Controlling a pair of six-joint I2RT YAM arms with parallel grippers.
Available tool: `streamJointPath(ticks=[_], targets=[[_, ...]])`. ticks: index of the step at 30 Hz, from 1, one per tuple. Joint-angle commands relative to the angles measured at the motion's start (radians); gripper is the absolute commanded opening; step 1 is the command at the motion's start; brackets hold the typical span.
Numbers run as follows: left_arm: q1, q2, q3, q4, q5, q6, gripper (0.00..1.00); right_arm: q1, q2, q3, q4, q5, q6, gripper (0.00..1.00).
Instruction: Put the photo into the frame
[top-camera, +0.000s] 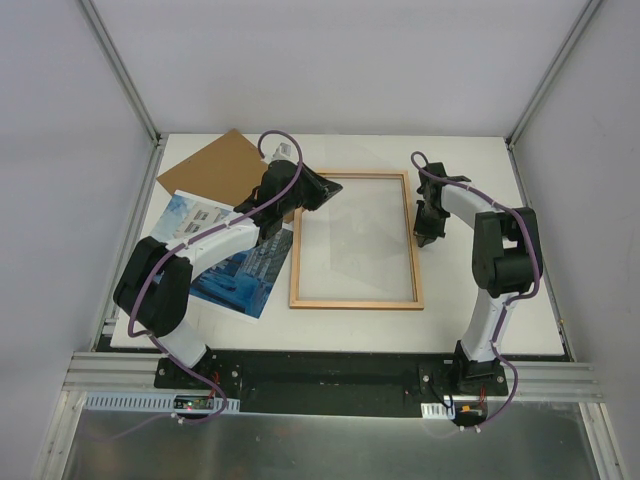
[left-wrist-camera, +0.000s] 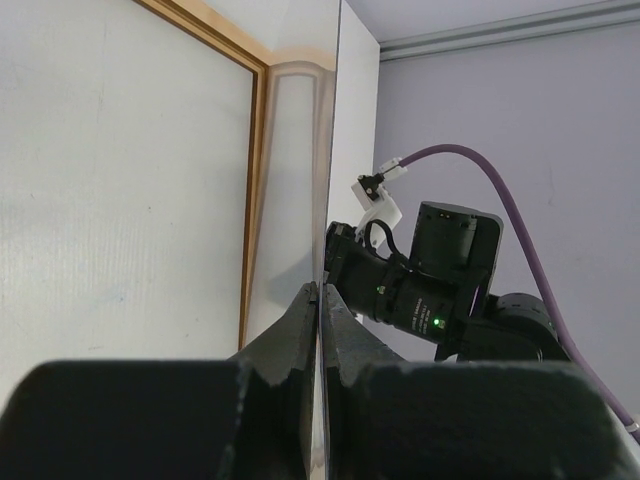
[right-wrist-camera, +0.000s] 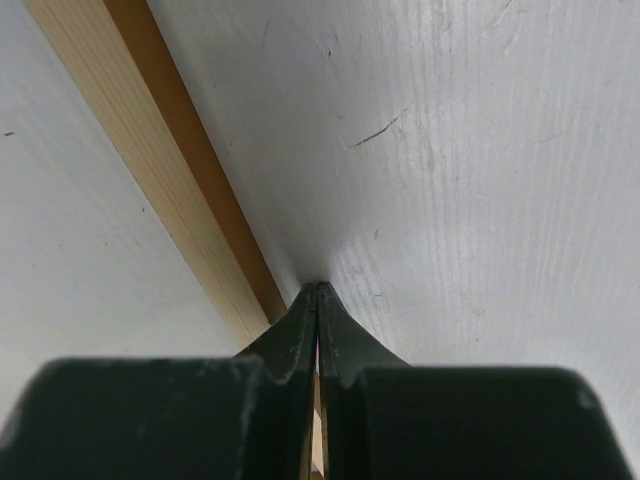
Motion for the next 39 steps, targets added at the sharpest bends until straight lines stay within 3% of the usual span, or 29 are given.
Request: streamJointPath(ticks=[1,39], targets=[[-0.013,-0.028,-0.006,0.068,0.023,-0.031,0.0,0.01,0.005,0.025,-0.013,-0.006,0.005,0.01],[-0.016,-0.031,0.008,0.053,0.011,-0.067,0.0,0.012,0.009,0.027,-0.015,-0.009,0.002,0.01]])
